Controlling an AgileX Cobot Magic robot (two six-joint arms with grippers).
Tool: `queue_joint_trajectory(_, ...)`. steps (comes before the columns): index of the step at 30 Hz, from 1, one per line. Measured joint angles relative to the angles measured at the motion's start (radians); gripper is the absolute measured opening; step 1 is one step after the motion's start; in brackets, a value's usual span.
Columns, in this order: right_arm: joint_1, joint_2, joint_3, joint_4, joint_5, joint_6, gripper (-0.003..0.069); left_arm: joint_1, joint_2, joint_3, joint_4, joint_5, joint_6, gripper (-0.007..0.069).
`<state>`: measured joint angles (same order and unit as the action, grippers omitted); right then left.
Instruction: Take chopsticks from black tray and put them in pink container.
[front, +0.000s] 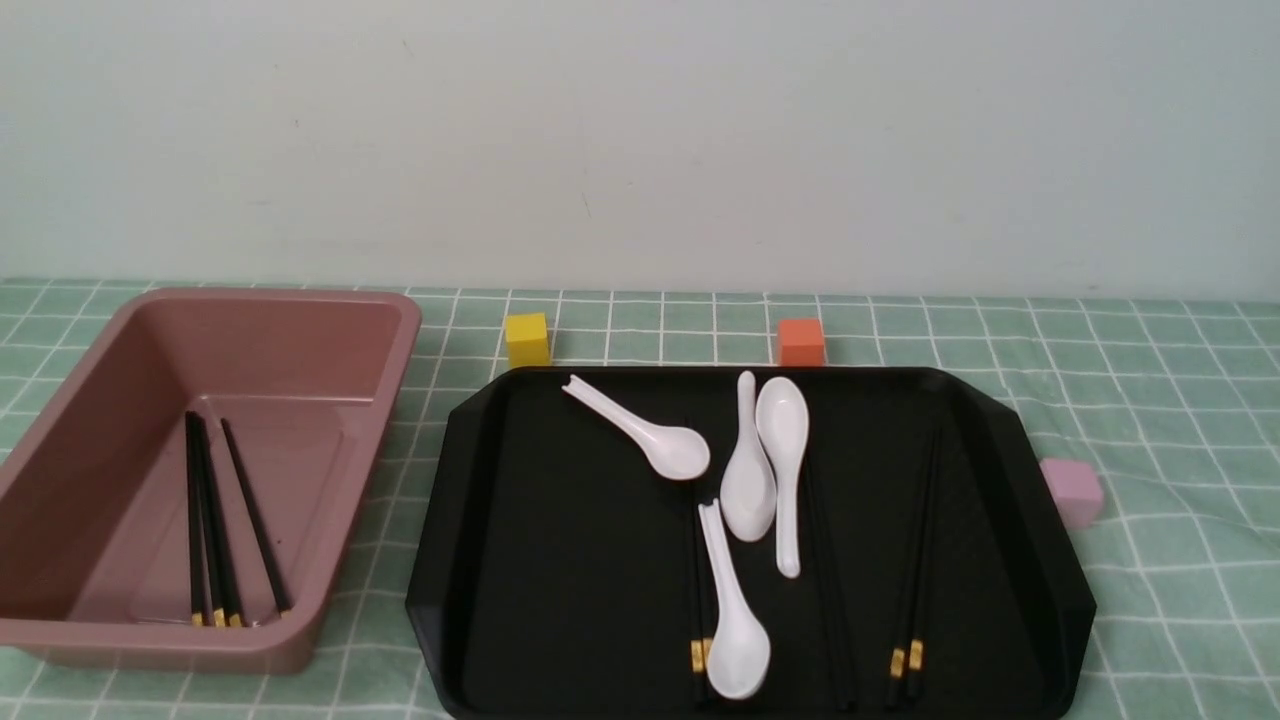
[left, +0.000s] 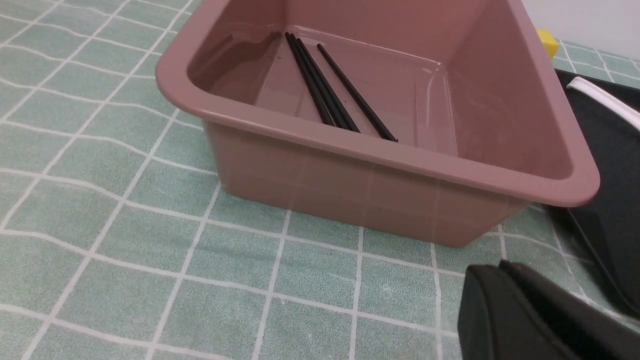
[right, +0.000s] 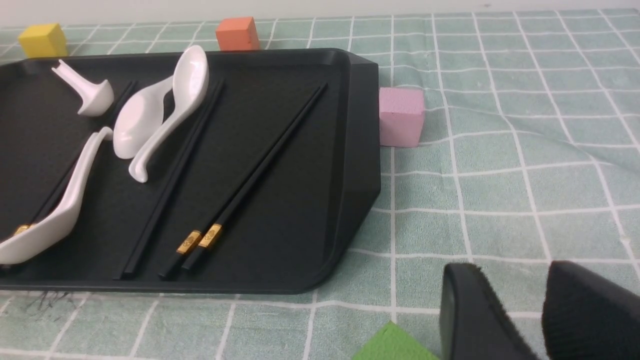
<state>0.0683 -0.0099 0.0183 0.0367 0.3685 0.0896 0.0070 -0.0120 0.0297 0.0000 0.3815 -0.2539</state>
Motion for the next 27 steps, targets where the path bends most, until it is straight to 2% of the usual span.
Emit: queue_joint_trajectory(27,0.000,0.000,0.000,0.000,0.000,0.000,0.0240,0.000,0.000,0.000,0.000,0.001,-0.001,0.0040)
